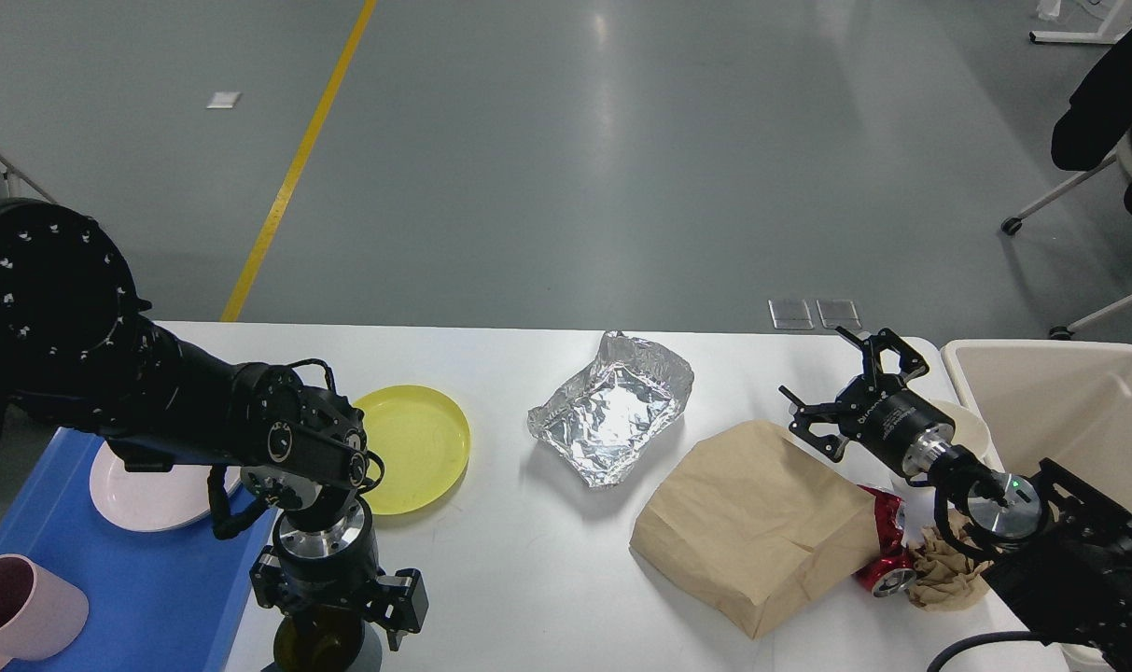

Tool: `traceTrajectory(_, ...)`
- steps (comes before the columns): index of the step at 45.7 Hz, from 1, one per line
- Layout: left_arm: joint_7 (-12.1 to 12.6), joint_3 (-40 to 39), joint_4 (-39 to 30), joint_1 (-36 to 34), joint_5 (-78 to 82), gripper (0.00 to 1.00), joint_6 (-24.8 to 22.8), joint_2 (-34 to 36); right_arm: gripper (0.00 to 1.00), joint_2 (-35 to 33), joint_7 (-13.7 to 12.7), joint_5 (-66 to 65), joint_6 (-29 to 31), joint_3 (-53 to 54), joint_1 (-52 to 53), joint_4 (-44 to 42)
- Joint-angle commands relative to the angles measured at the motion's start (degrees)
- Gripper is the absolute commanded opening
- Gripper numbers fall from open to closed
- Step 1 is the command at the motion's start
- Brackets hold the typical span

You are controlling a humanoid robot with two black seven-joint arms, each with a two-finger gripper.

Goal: Tidy desktop
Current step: 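Grasp the dark green cup with the left gripper, then move the cup onto the blue tray and release it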

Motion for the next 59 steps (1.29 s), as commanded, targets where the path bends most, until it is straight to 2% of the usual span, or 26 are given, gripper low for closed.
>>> traceTrajectory(1, -0.1, 0.0, 0.2, 0.7, -0.1, 0.95, 0.8, -0.5, 1.0, 0.0, 0.0, 0.0, 0.0, 0.0, 0.1, 0.0)
traceTrajectory(6, -0.1, -0.2, 0.2, 1.6, -0.2, 0.94, 2.3, -0.7, 1.0, 0.0, -0.1, 0.0, 0.0, 0.0, 0.0, 0.0)
traceTrajectory(12, 0.0, -0.6, 0.4, 2.7, -0.1, 0.84, 6.6, -0.8, 1.0, 0.0, 0.0, 0.0, 0.0, 0.0, 0.0, 0.0)
traceTrajectory(22, 0.0, -0.6, 0.3, 3.1, -0.3, 0.4, 6.5, -0.6, 1.0, 0.0, 0.0, 0.0, 0.0, 0.0, 0.1, 0.0)
traceTrajectory(29, 0.1, -0.5, 0.1, 3.0, -1.6, 0.19, 5.4, -0.5, 1.0, 0.0, 0.0, 0.0, 0.0, 0.0, 0.0, 0.0)
traceTrajectory(34, 0.2, -0.5, 0.1, 3.0, -2.0, 0.01, 2.7, -0.3, 1.0, 0.0, -0.1, 0.0, 0.0, 0.0, 0.1, 0.0)
traceTrajectory(49, 0.2, 0.1, 0.2, 2.8, -3.6, 0.0, -2.0, 0.4, 1.0, 0.0, 0.0, 0.0, 0.0, 0.0, 0.0, 0.0)
traceTrajectory(54, 0.2, 0.3, 0.2, 2.1, -3.7, 0.0, -5.7, 0.5, 1.0, 0.0, 0.0, 0.0, 0.0, 0.0, 0.0, 0.0)
traceTrajectory(59, 0.2, 0.4, 0.2, 0.7, -4.8, 0.0, -12.4, 1.6, 1.0, 0.0, 0.0, 0.0, 0.0, 0.0, 0.0, 0.0)
